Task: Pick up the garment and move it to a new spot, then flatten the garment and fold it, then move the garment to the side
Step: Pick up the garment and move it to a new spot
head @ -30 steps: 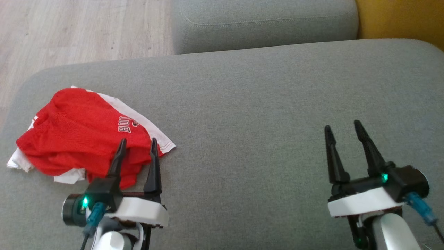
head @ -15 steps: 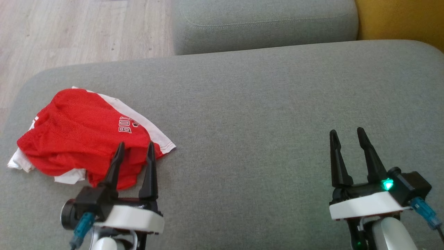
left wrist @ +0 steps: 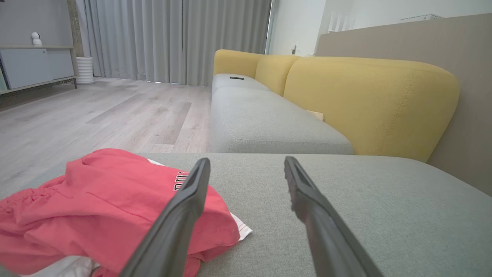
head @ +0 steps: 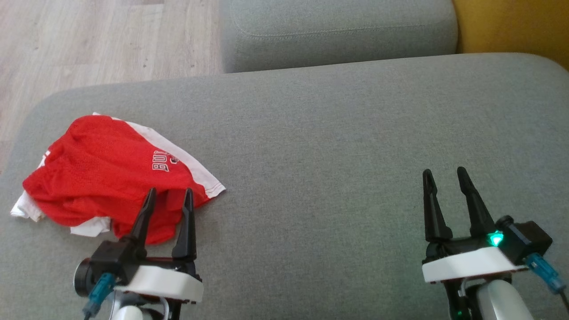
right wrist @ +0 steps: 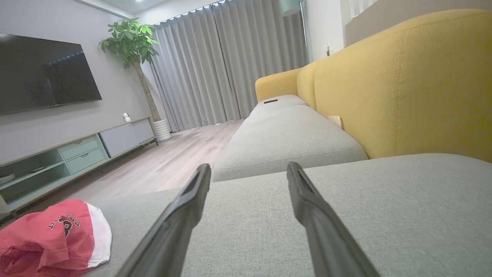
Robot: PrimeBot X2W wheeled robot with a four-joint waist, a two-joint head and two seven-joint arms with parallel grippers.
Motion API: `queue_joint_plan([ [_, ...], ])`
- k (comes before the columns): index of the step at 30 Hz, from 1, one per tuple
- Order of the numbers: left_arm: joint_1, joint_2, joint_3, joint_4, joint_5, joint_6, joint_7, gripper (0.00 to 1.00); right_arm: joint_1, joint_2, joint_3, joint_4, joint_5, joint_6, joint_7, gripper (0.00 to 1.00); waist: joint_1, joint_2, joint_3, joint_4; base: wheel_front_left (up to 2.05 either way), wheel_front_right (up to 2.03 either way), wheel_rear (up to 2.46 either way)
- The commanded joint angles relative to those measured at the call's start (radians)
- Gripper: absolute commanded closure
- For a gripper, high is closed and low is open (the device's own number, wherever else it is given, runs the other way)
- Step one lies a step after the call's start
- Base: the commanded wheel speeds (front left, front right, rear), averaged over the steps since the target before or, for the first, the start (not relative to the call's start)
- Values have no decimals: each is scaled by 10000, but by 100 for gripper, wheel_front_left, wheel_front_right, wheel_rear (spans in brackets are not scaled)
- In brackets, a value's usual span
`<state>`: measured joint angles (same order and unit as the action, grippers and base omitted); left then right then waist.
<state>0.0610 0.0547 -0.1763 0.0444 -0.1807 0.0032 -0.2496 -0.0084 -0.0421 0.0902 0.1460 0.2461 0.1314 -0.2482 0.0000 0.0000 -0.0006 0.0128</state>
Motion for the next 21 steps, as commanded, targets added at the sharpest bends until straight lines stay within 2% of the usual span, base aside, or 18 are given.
queue_joint_plan([
  [1,-337,-41,345,-267,-87,23,-122,0,-237,-81,208,-274,67,-7,-136,0,0,0,-18,20,0,0,0],
  [12,-356,-44,315,-101,-264,132,-122,0,-173,-81,509,-185,138,-7,-136,0,0,0,-104,416,0,0,0],
  [21,-326,-44,593,-82,-201,243,-122,0,-134,-81,1020,-130,347,-7,-136,0,0,0,-229,1170,0,0,0],
])
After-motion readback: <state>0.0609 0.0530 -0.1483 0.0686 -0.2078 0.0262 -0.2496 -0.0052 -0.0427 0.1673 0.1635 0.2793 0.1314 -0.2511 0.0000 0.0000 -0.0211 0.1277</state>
